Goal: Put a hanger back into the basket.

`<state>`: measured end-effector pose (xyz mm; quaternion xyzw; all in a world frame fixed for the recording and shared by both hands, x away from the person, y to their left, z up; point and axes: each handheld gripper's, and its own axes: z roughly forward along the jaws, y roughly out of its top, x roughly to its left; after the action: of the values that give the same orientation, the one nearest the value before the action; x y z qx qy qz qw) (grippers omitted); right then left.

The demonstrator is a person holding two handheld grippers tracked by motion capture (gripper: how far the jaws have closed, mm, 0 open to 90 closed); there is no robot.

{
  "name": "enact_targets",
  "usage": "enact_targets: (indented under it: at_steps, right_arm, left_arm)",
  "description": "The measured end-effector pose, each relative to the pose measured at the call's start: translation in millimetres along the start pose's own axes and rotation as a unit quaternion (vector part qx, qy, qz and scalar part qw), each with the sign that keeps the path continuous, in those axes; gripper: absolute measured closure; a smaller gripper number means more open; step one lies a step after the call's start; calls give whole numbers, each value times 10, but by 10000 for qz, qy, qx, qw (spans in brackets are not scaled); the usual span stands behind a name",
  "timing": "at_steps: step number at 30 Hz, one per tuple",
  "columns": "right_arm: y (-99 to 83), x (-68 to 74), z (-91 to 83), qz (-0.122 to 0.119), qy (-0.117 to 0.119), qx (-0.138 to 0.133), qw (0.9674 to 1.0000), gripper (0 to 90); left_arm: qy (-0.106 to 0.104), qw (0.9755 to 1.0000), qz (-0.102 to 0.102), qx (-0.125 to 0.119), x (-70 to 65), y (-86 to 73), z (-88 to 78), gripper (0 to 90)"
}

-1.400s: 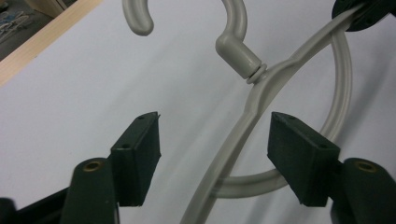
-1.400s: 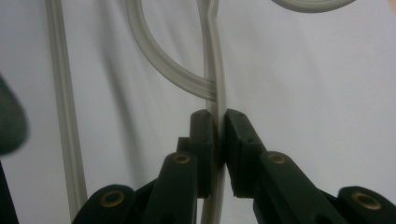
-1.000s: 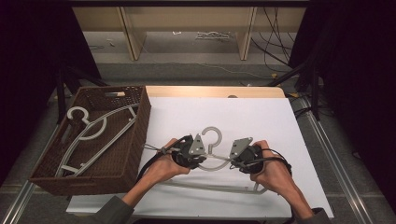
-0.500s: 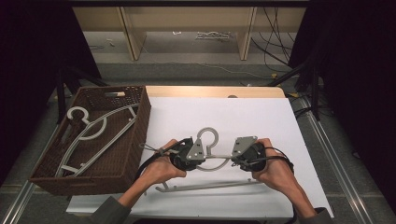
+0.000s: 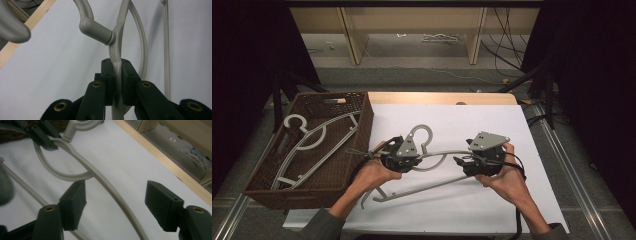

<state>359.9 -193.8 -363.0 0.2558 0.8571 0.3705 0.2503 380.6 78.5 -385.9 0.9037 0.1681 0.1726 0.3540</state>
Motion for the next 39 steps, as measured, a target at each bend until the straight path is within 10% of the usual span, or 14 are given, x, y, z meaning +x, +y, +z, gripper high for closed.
enact_targets:
  at_steps: [7,18,39]
  right_arm:
    - [-25,-6,-80,531,-96,-476,9974,258]
    - [-237,96,-152,744,-159,-901,9930,248]
    - [-596,214,-216,1043,-123,-1078,9886,229]
  left_arm:
    - [139,9988,-462,-98,151,-56,-115,822]
    - [130,9919,-1173,-464,353,-96,-398,822]
    - [629,9791,-1762,-801,838,-98,-1223,822]
